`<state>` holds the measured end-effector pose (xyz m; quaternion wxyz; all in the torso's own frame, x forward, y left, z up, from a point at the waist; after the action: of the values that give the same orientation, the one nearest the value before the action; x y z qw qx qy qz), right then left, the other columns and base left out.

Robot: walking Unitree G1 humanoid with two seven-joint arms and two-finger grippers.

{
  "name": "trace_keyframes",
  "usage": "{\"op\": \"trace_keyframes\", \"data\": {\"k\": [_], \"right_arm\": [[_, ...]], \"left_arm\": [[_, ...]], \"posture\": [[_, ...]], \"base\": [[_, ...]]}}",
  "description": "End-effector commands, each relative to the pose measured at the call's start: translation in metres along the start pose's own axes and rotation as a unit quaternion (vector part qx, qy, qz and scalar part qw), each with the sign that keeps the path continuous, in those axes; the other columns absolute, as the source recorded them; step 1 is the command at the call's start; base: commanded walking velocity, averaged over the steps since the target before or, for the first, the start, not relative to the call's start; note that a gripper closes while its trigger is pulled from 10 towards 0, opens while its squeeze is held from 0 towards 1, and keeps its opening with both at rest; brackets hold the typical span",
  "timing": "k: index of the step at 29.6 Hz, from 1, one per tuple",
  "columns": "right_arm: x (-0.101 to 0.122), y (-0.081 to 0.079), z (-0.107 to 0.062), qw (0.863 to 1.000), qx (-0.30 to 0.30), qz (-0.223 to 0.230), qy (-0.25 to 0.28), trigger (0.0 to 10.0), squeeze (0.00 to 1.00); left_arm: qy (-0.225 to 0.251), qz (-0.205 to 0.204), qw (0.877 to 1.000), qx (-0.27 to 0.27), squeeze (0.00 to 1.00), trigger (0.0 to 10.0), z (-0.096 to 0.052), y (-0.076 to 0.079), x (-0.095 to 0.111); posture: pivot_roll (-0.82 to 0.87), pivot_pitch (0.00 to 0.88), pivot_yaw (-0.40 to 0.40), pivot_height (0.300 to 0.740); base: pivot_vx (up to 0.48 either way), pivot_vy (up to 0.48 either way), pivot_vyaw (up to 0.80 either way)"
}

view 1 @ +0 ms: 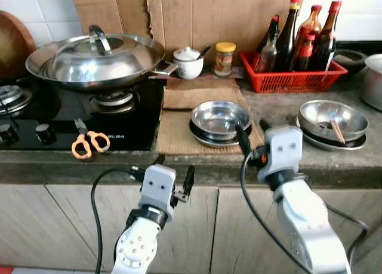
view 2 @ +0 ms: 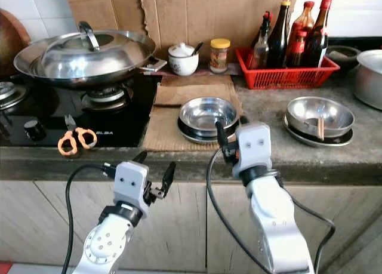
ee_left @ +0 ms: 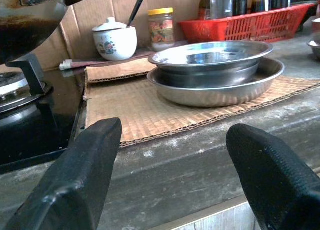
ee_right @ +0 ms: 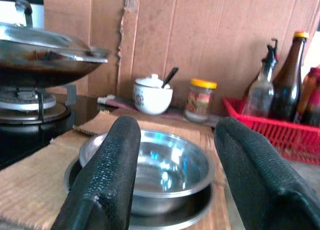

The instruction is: Kitchen organization

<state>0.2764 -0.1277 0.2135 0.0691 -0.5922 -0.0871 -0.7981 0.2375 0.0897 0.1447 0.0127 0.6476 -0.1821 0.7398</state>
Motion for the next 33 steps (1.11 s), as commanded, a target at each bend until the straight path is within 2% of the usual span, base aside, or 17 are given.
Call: {"op": "trace_keyframes", "data": {"k": [1, 2, 7, 8, 9, 10, 11, 18, 19, 20, 26, 28, 30, 33], "right_arm": [[-0.005, 0.001, 0.007, 1.0, 0.007, -0.006, -0.016, 10.0, 0.39], [-0.005, 0.001, 0.011, 1.0, 0.009, -0.009, -0.017, 10.0, 1.0], [0.0, -0.003, 0.033, 0.999, 0.027, -0.018, -0.02, 10.0, 1.0], [0.0, -0.003, 0.033, 0.999, 0.027, -0.018, -0.02, 10.0, 1.0], [0.003, -0.003, 0.041, 0.999, 0.028, -0.018, -0.023, 10.0, 0.32], [0.003, -0.003, 0.041, 0.999, 0.028, -0.018, -0.023, 10.0, 0.32], [0.004, -0.001, 0.054, 0.999, 0.023, -0.011, -0.037, 10.0, 0.0], [0.006, 0.0, 0.072, 0.998, 0.014, -0.024, -0.056, 10.0, 0.0], [0.006, 0.003, 0.086, 0.996, 0.015, -0.003, -0.089, 10.0, 0.0], [0.008, 0.006, 0.095, 0.995, 0.008, -0.006, -0.1, 10.0, 0.0], [0.012, 0.014, 0.11, 0.992, -0.005, -0.011, -0.126, 10.0, 0.0], [0.009, 0.019, 0.119, 0.985, -0.013, 0.006, -0.169, 10.0, 0.0], [0.007, 0.019, 0.121, 0.982, -0.013, 0.011, -0.186, 10.0, 0.0], [-0.005, 0.025, 0.125, 0.969, -0.032, 0.019, -0.244, 10.0, 0.0]], "left_arm": [[-0.002, 0.0, 1.0, 0.005, 0.0, 10.0, 0.001, -0.001, 0.0], [-0.003, -0.001, 1.0, 0.004, 0.0, 10.0, 0.001, 0.0, 0.0], [-0.004, -0.003, 1.0, 0.0, 0.0, 10.0, -0.001, 0.002, 0.0], [-0.004, -0.003, 1.0, 0.0, 0.0, 10.0, -0.001, 0.002, 0.0], [-0.004, -0.004, 1.0, -0.001, 0.0, 10.0, -0.002, 0.003, -0.001], [-0.004, -0.004, 1.0, -0.001, 0.0, 10.0, -0.002, 0.003, -0.001], [-0.004, -0.002, 1.0, -0.006, 0.0, 10.0, -0.003, 0.005, -0.001], [0.008, 0.006, 1.0, -0.024, 0.0, 10.0, -0.004, 0.012, 0.003], [0.006, 0.003, 1.0, -0.027, 0.0, 10.0, -0.004, 0.015, 0.002], [0.004, 0.001, 1.0, -0.028, 0.0, 10.0, -0.005, 0.016, 0.002], [0.001, -0.001, 1.0, -0.029, 0.0, 10.0, -0.006, 0.018, 0.001], [-0.002, 0.0, 1.0, -0.028, 0.0, 10.0, -0.008, 0.018, 0.0], [-0.003, 0.0, 1.0, -0.028, 0.0, 10.0, -0.008, 0.018, 0.0], [-0.003, -0.002, 1.0, -0.031, 0.0, 10.0, -0.009, 0.02, 0.0]], "posture": [[0.04, 0.032, -0.033, 0.74], [0.04, 0.036, -0.038, 0.74], [0.04, 0.041, -0.044, 0.74], [0.04, 0.041, -0.044, 0.74], [0.04, 0.046, -0.048, 0.74], [0.04, 0.046, -0.048, 0.74], [0.05, 0.046, -0.053, 0.74], [0.04, 0.05, -0.054, 0.74], [0.04, 0.056, -0.056, 0.74], [0.04, 0.056, -0.058, 0.74], [0.05, 0.062, -0.066, 0.74], [0.05, 0.065, -0.069, 0.74], [0.05, 0.065, -0.069, 0.74], [0.05, 0.07, -0.072, 0.74]], "base": [[0.0, 0.0, 0.0], [0.0, 0.0, 0.0], [0.0, 0.0, 0.0], [0.0, 0.0, 0.0], [0.0, 0.0, 0.0], [0.0, 0.0, 0.0], [0.0, 0.0, 0.0], [0.0, 0.0, 0.0], [0.0, 0.0, 0.0], [0.0, 0.0, 0.0], [0.0, 0.0, 0.0], [0.0, 0.0, 0.0], [0.0, 0.0, 0.0], [0.0, 0.0, 0.0]]}}
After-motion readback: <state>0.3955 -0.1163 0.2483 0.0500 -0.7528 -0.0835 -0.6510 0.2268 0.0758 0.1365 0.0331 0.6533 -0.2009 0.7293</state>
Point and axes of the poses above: a point about 5 cm out from each wrist's last joint towards the gripper, its own z axis pointing out of the wrist towards the gripper, its own x axis along the axis of the wrist's last joint, y = z × x, the point moved 1 cm from there along z, pointing out of the wrist towards the gripper, and after that the axes turned 6 degrees about z, right-handed, at the moved point
